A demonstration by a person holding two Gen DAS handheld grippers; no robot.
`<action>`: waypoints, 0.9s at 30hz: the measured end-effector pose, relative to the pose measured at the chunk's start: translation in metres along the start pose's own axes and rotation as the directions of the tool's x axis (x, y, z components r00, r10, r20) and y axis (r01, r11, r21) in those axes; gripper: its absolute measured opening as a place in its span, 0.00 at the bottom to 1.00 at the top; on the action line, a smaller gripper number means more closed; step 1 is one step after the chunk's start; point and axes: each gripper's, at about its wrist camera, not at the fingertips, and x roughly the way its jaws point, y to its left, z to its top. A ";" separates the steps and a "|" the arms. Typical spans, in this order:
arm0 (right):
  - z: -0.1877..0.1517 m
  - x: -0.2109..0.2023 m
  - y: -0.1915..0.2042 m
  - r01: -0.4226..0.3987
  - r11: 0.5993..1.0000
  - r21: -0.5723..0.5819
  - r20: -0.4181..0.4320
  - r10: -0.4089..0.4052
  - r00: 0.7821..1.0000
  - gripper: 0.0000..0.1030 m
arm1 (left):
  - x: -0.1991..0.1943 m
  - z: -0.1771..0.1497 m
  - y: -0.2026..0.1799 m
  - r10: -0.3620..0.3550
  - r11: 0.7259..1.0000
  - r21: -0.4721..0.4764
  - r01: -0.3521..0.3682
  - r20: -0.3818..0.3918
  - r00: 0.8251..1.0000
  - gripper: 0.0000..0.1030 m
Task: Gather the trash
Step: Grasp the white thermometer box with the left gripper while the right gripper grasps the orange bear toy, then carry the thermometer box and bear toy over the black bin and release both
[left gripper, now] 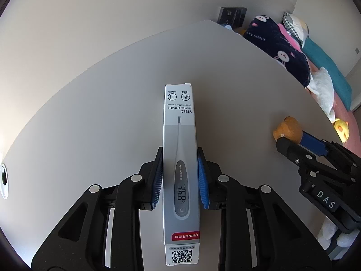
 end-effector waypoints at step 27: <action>-0.051 -0.083 -0.043 0.052 0.992 0.112 0.059 -0.059 0.996 0.45 | -0.042 -0.025 -0.067 -0.097 0.980 0.178 0.092 0.018 0.995 0.26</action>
